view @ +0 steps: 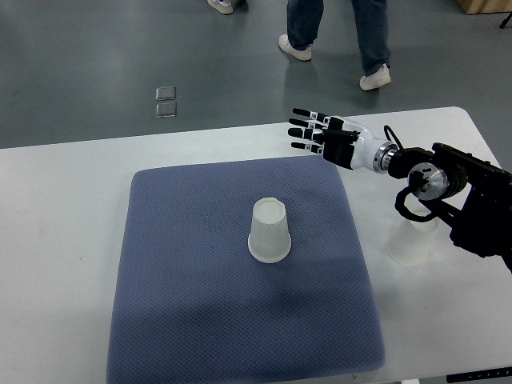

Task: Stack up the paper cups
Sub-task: 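Move the open right hand toward the loose white paper cup beside the pad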

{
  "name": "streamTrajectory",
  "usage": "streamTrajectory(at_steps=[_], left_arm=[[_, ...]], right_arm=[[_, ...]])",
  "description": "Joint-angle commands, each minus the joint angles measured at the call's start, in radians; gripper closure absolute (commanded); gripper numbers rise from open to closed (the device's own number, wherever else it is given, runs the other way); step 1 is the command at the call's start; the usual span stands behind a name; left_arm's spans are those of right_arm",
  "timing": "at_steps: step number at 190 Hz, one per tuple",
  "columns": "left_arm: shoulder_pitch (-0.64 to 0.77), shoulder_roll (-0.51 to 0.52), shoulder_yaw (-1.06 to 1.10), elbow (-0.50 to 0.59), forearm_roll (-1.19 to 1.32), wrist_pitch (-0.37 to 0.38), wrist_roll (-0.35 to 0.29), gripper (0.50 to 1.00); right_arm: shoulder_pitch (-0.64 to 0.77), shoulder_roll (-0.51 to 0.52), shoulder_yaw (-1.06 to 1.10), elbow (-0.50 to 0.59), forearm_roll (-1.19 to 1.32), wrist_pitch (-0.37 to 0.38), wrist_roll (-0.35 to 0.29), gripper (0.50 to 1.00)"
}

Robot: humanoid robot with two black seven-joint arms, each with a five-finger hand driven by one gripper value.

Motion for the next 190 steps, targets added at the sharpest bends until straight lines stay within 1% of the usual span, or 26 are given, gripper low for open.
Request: streamTrajectory(at_steps=[1,75,91,110,169,190], left_arm=[[0.000,0.000,0.000,-0.001,0.000,-0.002,0.000,0.500],[-0.003,0.000,0.002,0.010,0.000,0.000,-0.001,0.500],[-0.003,0.000,0.002,0.002,0.000,0.000,0.000,0.500],[-0.001,0.000,0.000,0.001,0.000,0.000,0.000,0.500],[-0.001,0.000,0.002,0.001,0.000,0.000,0.000,0.500],[-0.001,0.000,0.002,0.001,0.000,0.000,0.000,0.500]], right_arm=[[-0.004,0.002,-0.002,-0.001,0.002,0.004,0.009,0.574],[0.007,-0.015,-0.002,0.006,0.002,0.004,0.011,0.574],[0.011,-0.025,-0.002,0.007,0.000,0.021,0.011,0.574],[0.011,-0.053,-0.002,0.010,0.000,0.069,0.011,0.574],[0.042,-0.105,-0.006,0.010,0.000,0.089,0.011,0.574],[0.044,-0.140,-0.008,0.012,-0.020,0.112,0.011,0.574]])
